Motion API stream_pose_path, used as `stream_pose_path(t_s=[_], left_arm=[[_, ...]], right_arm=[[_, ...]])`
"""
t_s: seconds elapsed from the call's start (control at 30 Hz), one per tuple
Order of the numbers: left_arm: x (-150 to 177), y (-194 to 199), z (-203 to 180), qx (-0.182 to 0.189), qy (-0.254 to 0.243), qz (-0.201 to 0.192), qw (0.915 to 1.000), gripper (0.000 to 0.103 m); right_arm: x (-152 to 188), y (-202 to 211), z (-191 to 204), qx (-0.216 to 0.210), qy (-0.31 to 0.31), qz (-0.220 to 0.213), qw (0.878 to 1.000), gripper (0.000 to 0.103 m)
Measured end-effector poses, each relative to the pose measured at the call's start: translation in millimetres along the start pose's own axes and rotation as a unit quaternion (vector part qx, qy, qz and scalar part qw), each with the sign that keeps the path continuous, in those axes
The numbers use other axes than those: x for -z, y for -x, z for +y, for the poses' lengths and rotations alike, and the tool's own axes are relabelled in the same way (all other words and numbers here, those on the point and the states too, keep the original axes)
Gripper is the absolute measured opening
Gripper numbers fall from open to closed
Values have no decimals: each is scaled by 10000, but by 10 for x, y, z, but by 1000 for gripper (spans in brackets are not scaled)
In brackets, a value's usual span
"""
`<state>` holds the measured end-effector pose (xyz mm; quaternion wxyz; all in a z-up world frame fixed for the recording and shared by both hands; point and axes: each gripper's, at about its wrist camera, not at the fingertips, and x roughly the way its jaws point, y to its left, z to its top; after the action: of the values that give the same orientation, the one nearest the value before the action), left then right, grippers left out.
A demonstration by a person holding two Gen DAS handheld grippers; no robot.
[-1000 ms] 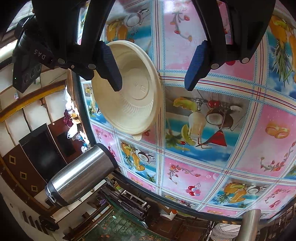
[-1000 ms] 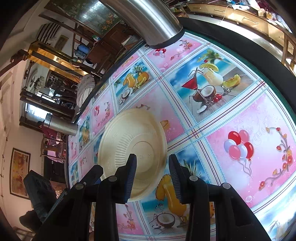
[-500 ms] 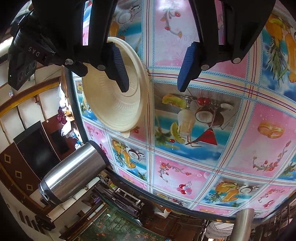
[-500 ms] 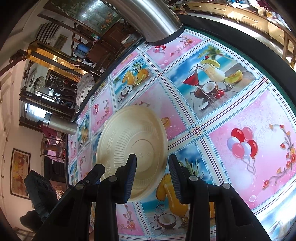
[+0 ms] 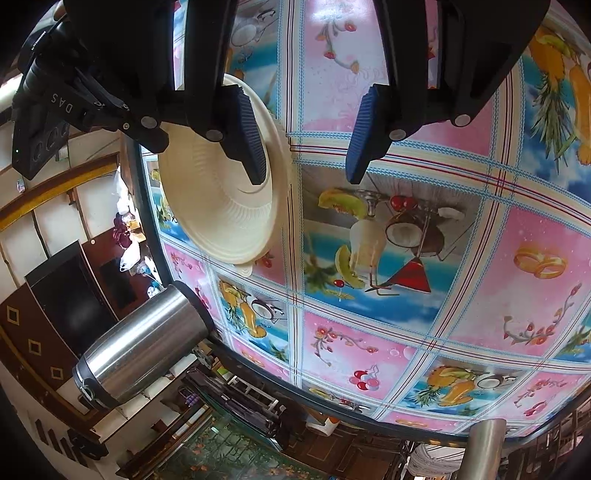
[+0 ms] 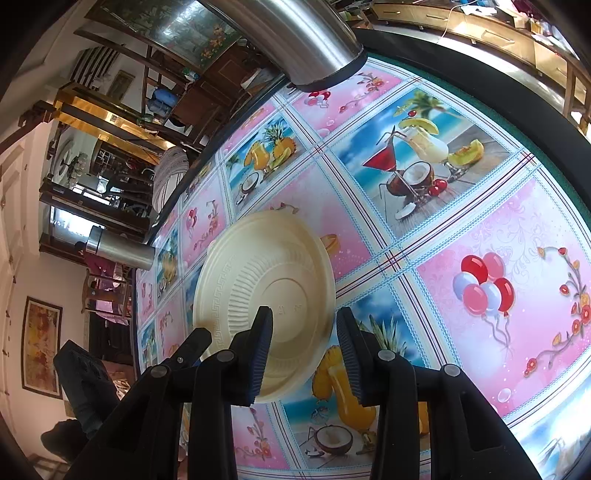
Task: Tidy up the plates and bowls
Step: 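Lift the beige woven basket with both grippers off the tablecloth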
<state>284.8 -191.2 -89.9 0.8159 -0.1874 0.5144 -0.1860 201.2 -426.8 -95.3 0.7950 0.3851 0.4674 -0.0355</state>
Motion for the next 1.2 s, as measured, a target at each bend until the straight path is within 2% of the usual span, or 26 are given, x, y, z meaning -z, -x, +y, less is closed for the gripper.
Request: stream_pose_path(t_s=[0.13,0.2,0.37,0.47,0.6,0.97,1.1,1.2], left_arm=[[1,1,-12,23,-13,-36,10000,43],[3,6,-24,46,-33,-66,10000,38],[14,2,-51,165,-59,-67,9998,35],[17,-2,-65,233,-72,-52,9997,33],[14,15,-74,308,-60,-80,9995,31],[26,-17,-85,390,-97,-69,9992,30],[24,-34,-55,565,-6,-38,9984,30],[21,-21,-49,591,23,-55,9982,30]], right_arm=[[6,-4,10,23,6,-7,10000,39],[5,2,17,11,11,-7,10000,39],[10,16,17,11,-3,-74,10000,39],[13,5,21,52,17,-100,9999,36],[16,-26,17,113,32,-110,9999,25],[33,-31,45,217,59,-96,9997,22],[44,-62,61,334,129,-17,9994,15],[56,-51,65,326,143,-38,9994,13]])
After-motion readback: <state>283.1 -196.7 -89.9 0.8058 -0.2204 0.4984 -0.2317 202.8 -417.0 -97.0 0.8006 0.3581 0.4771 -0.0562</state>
